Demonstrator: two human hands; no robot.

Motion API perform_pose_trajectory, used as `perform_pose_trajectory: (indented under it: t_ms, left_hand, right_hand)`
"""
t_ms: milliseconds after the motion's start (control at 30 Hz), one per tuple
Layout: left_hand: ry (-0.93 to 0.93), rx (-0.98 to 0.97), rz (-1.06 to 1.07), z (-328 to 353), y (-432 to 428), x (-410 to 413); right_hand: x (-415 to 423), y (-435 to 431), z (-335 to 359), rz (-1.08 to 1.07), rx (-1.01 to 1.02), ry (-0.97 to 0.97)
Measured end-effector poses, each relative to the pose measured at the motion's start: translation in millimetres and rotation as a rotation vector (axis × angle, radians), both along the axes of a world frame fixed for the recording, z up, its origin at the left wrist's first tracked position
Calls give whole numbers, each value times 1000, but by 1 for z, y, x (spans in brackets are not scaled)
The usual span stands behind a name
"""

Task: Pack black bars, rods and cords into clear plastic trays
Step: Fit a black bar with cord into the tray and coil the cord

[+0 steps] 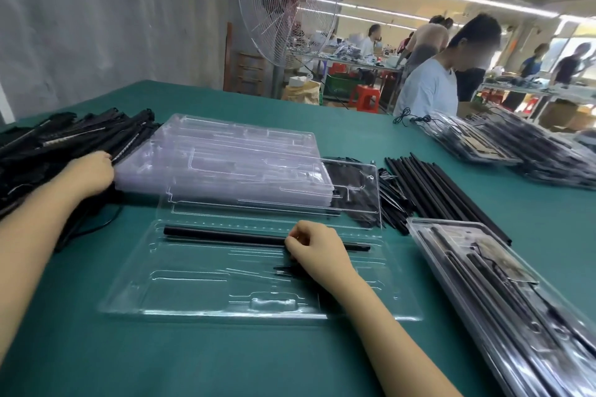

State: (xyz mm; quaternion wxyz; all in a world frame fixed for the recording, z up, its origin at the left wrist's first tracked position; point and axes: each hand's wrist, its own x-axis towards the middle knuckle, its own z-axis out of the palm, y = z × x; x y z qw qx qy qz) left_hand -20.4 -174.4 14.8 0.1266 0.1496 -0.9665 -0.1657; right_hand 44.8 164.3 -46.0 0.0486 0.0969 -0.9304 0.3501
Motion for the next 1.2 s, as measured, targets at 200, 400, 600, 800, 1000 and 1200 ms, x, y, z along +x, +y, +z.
perform_pose_trajectory:
  t_ms: [200,400,600,800,1000,1200]
  left_hand:
    - [-20,-55,39,-35,-45,-27]
    - [-144,-8,155,-36,-45,-32]
    - [-94,17,187,-35,-42,-29]
    - [-49,100,258,-32,-39,-25]
    - [-57,152,270,-16,-41,-16]
    - [75,259,232,-19,-54,-17]
  right_hand:
    - [-1,-2,-3,-8,40,31]
    - [-1,-1,-6,-12,67,60]
    - [1,0,-6,-22,77,71]
    - [3,-2,-4,-28,65,68]
    - [2,-3,-3,-31,63,62]
    - [3,-3,-2,-30,57,64]
